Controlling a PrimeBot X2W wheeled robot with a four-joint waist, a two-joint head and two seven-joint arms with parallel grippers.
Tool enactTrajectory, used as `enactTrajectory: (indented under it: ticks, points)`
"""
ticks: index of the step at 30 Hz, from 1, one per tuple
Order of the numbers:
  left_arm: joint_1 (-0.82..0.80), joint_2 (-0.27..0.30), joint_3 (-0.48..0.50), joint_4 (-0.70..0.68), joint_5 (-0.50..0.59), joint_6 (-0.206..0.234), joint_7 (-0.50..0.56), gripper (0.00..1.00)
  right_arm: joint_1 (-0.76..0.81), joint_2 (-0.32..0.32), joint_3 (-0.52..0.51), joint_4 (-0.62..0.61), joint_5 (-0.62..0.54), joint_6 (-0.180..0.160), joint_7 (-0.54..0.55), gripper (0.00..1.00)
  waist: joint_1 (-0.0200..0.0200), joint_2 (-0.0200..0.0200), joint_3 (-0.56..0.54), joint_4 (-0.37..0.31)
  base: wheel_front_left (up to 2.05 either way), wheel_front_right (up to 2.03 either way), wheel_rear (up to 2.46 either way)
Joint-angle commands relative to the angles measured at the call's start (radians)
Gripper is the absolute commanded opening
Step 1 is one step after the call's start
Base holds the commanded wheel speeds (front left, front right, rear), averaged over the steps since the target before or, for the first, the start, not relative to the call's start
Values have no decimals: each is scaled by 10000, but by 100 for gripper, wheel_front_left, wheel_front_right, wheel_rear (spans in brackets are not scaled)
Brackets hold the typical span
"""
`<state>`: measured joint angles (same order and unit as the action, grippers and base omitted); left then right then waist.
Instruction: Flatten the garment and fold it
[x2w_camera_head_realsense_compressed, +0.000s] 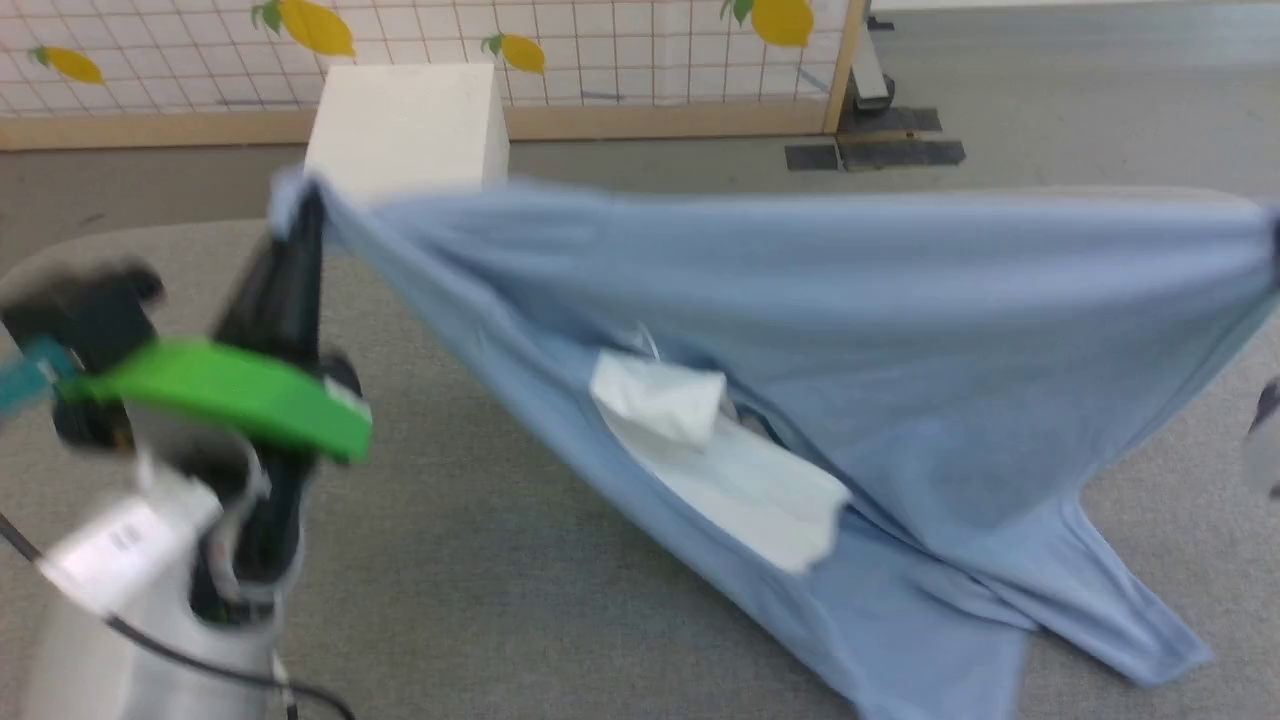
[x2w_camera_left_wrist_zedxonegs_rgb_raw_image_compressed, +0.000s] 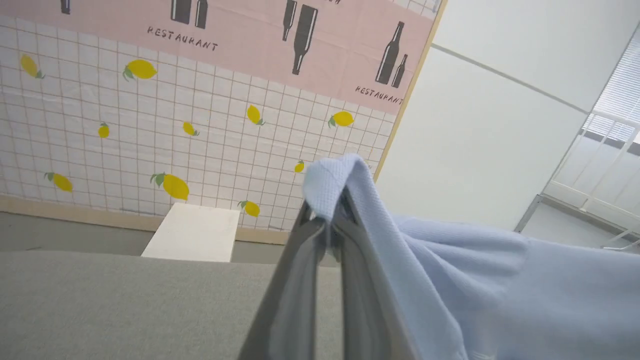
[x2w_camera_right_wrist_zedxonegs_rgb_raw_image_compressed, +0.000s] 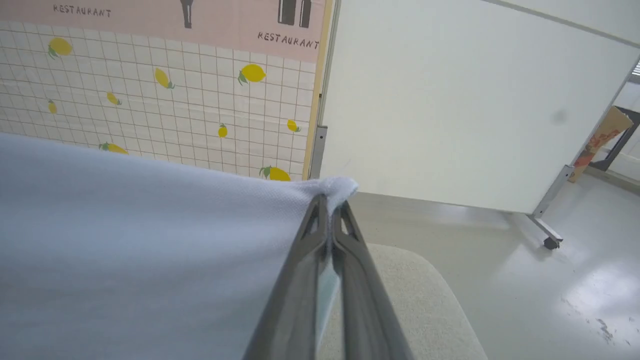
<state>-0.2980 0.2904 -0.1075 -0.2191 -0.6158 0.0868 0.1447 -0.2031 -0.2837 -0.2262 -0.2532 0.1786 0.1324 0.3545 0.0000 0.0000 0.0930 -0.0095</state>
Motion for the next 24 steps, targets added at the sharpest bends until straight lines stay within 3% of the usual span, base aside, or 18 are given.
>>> enactTrajectory:
  ticks: [1,7,15,19,24]
  points:
    - [-736,88,109,-58,-197,-91,112,0,-565,-310,160,-47,83,-17,302,0,0,0,315,-155,0,0,0]
    - [-3602,87,289,343,-723,-266,620,0,-3218,-1369,1065,518,366,-17,1290,0,0,0,1591,-379,0,0,0]
    - [-7730,286,678,2034,-707,-182,627,0,-7350,-1935,2510,2409,-121,-17,1653,0,0,0,3575,-609,0,0,0]
    - [-9562,210,776,3019,-536,-167,104,0,-9282,-1875,2931,3460,-562,-17,1420,0,0,0,4352,-669,0,0,0]
    - [-11577,132,1013,3847,-333,-224,-945,0,-11304,-1347,2658,4375,-1342,-17,657,0,0,0,4945,-698,0,0,0]
